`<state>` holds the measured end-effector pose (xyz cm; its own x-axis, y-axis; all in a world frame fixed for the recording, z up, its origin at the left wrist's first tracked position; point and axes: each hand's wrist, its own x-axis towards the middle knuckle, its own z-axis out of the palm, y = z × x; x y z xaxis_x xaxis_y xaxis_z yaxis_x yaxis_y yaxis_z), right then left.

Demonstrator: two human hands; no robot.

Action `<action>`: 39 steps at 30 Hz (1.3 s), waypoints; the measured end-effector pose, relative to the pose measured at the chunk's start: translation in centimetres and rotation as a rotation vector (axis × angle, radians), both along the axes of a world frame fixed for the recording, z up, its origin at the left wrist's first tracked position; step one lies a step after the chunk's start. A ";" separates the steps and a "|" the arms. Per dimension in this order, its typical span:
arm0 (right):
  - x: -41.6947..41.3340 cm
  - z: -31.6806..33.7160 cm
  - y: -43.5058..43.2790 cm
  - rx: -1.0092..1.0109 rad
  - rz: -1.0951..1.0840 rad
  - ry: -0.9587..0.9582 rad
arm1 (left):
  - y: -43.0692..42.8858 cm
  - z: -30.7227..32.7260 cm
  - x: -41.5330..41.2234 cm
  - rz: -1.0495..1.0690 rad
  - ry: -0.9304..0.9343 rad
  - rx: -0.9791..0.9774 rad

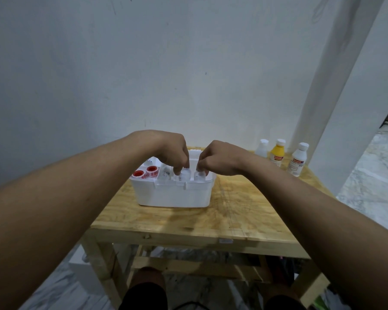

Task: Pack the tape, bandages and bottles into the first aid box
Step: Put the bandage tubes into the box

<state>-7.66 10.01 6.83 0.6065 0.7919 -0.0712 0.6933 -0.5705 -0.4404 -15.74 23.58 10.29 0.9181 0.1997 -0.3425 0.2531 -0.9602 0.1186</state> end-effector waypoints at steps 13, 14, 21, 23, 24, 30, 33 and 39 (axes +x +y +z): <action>0.5 0.2 -0.7 0.096 -0.075 -0.045 | -0.1 0.8 0.5 0.044 -0.071 -0.056; 0.5 0.3 -0.9 0.108 -0.082 -0.053 | -0.2 0.9 0.5 0.046 -0.081 -0.062; 1.2 1.0 -2.9 0.178 -0.129 -0.087 | -1.2 1.8 1.7 0.036 -0.227 -0.083; 1.6 1.2 -3.9 0.202 -0.150 -0.111 | -1.8 2.2 2.5 0.032 -0.336 -0.095; 2.0 1.3 -4.6 0.212 -0.166 -0.127 | -2.2 2.4 3.0 0.031 -0.389 -0.107; 5.2 2.2 -9.1 0.217 -0.298 -0.201 | -5.8 2.3 7.3 -0.012 -0.597 -0.111; 7.4 2.5 -10.9 0.186 -0.355 -0.237 | -7.6 1.4 10.3 -0.033 -0.622 -0.125; 13.0 1.5 -13.0 0.077 -0.436 -0.319 | -10.4 -0.8 15.4 -0.013 -0.525 -0.146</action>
<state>5.34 -2.99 8.29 0.8617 0.4582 0.2181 0.5059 -0.8091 -0.2990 -0.31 13.14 9.51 0.9753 0.1720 0.1388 0.1124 -0.9268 0.3584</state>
